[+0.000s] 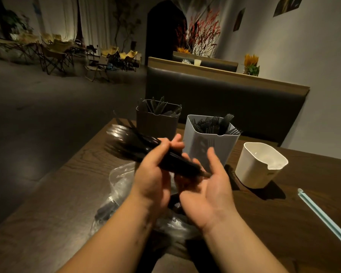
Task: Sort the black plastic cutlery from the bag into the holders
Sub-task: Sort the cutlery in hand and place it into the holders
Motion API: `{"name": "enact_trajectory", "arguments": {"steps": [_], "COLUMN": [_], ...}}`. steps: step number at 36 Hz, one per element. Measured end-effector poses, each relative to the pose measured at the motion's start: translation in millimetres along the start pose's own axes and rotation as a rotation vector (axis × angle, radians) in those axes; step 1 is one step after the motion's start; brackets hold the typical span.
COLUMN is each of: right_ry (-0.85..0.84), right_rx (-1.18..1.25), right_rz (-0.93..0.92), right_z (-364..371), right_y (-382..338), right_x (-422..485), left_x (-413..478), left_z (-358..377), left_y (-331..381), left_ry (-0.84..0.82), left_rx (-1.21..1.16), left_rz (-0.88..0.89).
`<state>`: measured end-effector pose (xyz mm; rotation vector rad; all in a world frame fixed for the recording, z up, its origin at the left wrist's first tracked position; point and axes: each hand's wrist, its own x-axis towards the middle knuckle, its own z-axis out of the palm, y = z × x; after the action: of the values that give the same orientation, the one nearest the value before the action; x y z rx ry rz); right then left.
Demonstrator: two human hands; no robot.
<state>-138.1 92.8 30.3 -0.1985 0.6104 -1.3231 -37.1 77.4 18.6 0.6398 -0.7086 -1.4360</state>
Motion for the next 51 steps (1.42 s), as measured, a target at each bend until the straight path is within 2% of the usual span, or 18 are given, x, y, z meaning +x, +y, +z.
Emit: {"name": "enact_trajectory", "arguments": {"steps": [1,4,7,10,11,16,18,21,23,27,32,37,42,47,51], "right_ry": [0.025,-0.039,-0.067,0.007,0.014,0.017,-0.013,-0.056,-0.095,-0.186,-0.261,-0.475,-0.686,-0.706,-0.662], "right_rx": [-0.023,-0.062,-0.18,-0.24,-0.253,-0.26,-0.263,-0.331,-0.465,-0.953,-1.138,-1.152,-1.115,-1.103,-1.048], "right_rz": [-0.045,-0.124,-0.123,-0.121,-0.116,-0.087,-0.072,-0.019,-0.004,-0.201,-0.504,-0.508,-0.462,-0.505,-0.53], "right_z": [-7.7,-19.2,-21.2,-24.1,-26.4,-30.5,-31.7,-34.6,-31.9,-13.0,26.7,44.7,40.7,29.0,21.6], "right_y": [-3.6,-9.8,-0.9,14.0,17.9,20.3,18.6,16.7,4.6,-44.3,-82.9,-96.3,-98.4,-93.2,-96.5], "right_x": [2.8,2.0,1.7,1.5,1.2,-5.8,-5.1,1.6,5.2,5.3,11.4,23.8,38.6,53.0,53.3], "left_x": [3.3,4.9,4.4,-0.7,-1.3,-12.3,-14.5,-11.3,-7.0,-5.8,-8.0,-10.3,-9.2,-4.0,-4.6], "left_z": [-3.1,-4.4,-0.1,2.2,0.6,5.8,6.8,7.6,4.3,-0.1,0.2,1.3,2.9,3.4,4.1], "left_y": [3.2,11.3,2.5,-10.5,-17.8,-24.9,-24.4,-19.4,-11.1,1.5,-0.9,2.0,-1.3,-8.9,-12.5], "left_ry": [0.017,0.072,0.054,0.055,0.001,0.022,-0.005,0.008,0.019,-0.062,-0.235,-0.222,-0.15,-0.09,-0.099], "left_rx": [-0.07,-0.176,-0.066,0.106,0.127,0.173,0.182,0.126,0.084,0.094,0.091,0.019,0.071,0.144,0.214], "left_rz": [0.015,0.018,0.001,-0.05,-0.049,-0.018,-0.056,-0.056,-0.017,-0.048,-0.121,-0.185,-0.12,-0.019,-0.022]}}
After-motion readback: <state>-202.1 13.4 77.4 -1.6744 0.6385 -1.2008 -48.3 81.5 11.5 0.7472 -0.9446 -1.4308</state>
